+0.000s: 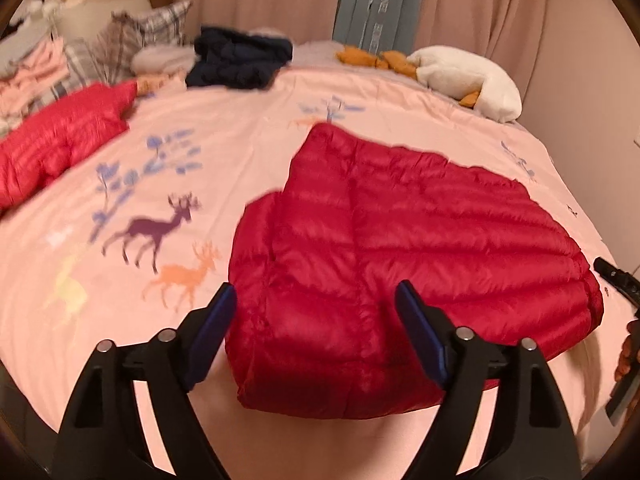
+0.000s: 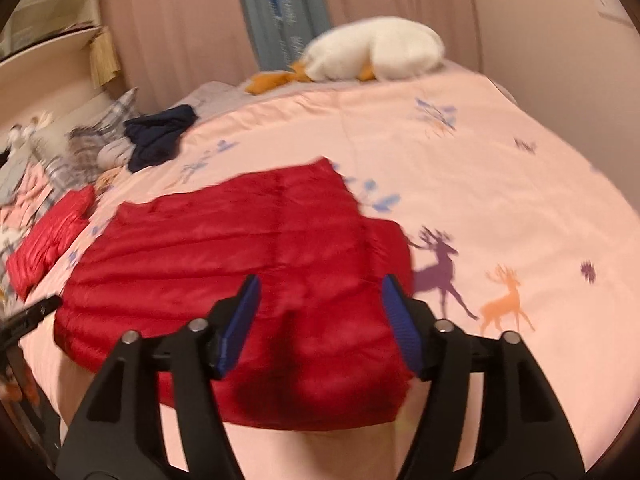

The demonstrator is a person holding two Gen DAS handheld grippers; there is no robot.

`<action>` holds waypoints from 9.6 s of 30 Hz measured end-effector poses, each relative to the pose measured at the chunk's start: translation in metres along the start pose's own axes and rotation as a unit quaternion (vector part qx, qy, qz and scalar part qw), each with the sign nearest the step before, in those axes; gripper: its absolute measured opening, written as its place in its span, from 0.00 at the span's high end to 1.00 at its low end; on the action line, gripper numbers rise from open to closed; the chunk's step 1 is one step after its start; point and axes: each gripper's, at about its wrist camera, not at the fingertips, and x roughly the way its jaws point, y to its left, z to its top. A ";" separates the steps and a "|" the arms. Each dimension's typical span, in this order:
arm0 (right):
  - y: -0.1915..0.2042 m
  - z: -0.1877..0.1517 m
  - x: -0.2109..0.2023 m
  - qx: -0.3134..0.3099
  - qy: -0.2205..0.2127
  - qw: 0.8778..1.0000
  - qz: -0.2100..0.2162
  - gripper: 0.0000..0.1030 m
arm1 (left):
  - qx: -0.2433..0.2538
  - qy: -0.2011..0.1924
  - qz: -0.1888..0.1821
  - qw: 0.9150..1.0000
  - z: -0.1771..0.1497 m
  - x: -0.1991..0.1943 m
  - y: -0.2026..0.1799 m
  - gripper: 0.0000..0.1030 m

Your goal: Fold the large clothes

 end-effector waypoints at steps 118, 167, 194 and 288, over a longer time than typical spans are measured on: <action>-0.007 -0.048 0.026 0.018 0.076 0.997 0.027 0.26 | 0.017 0.057 0.001 0.998 -0.035 0.026 -0.011 0.10; -0.006 -0.066 0.020 0.022 0.091 0.995 0.024 0.26 | 0.040 0.076 0.023 0.996 -0.034 0.026 -0.015 0.09; 0.043 -0.054 0.026 -0.047 0.063 0.997 0.008 0.26 | 0.104 0.045 -0.002 0.994 -0.027 0.026 -0.080 0.09; 0.092 -0.003 -0.126 -0.047 0.037 0.998 -0.004 0.02 | 0.085 -0.022 0.042 0.995 0.014 -0.145 -0.102 0.01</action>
